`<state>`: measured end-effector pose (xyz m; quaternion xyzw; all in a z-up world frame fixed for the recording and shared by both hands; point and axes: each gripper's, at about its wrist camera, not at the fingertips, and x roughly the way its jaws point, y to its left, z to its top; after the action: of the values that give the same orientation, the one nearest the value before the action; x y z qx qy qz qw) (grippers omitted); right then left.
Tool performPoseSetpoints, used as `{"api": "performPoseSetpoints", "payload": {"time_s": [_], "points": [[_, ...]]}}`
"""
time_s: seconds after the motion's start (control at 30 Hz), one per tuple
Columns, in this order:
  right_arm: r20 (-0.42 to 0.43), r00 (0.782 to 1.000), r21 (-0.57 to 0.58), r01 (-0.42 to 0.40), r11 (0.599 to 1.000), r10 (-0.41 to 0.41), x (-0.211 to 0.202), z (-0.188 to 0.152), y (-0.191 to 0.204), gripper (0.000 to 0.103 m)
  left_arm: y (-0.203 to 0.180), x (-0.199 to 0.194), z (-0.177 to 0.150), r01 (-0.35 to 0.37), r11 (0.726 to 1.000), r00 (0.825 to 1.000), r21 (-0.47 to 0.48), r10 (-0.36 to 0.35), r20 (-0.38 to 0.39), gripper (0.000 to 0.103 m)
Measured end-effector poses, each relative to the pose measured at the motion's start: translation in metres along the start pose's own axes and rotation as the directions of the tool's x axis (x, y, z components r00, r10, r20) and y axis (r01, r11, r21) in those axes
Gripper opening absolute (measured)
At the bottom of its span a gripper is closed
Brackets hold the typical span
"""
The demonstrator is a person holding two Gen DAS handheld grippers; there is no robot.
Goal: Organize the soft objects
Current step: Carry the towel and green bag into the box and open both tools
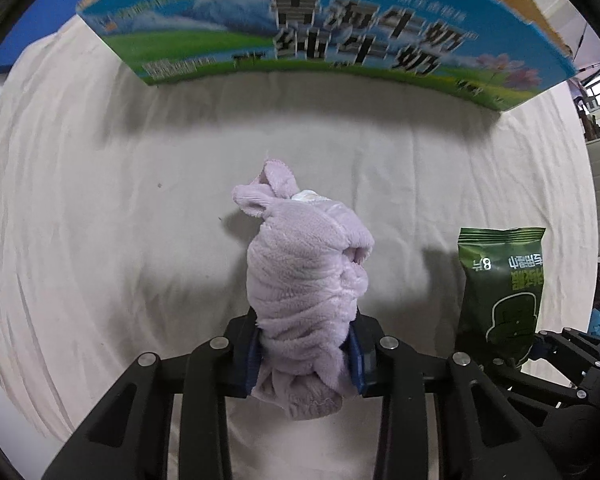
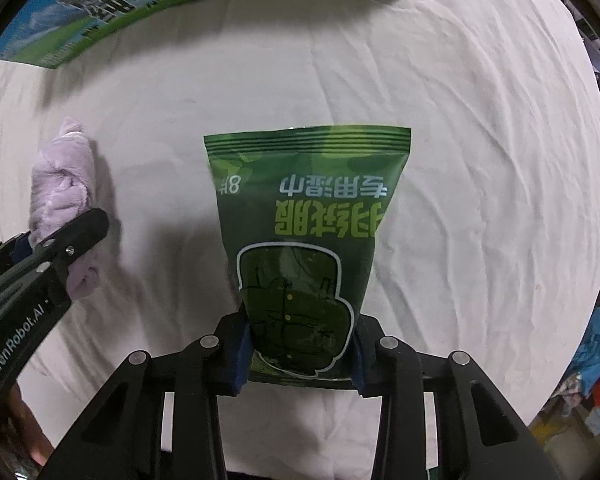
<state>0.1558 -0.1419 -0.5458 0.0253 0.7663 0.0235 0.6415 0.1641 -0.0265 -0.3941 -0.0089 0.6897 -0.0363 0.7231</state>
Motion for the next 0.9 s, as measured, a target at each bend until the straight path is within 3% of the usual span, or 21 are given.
{"api": "performPoseSetpoints", "payload": {"time_s": [0.27,0.53,0.73,0.9], "points": [[0.082,0.994,-0.003,-0.074,0.997,0.074,-0.056,-0.01,0.004,0.04,0.005,-0.072,0.001,0.035,0.999,0.995,0.007,-0.036,0.097,0.031],[0.22,0.966,-0.042,-0.131,0.99,0.137,-0.144,-0.019,0.01,0.04,0.016,-0.163,0.01,0.073,0.997,0.969,0.02,-0.075,0.234,0.031],[0.295,0.94,-0.066,-0.158,0.985,0.171,-0.197,-0.026,0.013,0.04,0.026,-0.198,0.012,0.089,0.996,0.952,0.012,-0.089,0.292,0.031],[0.328,0.921,-0.079,-0.194,0.978,0.209,-0.222,-0.032,0.009,0.04,0.022,-0.2,0.021,0.1,0.995,0.946,0.008,-0.097,0.311,0.031]]}}
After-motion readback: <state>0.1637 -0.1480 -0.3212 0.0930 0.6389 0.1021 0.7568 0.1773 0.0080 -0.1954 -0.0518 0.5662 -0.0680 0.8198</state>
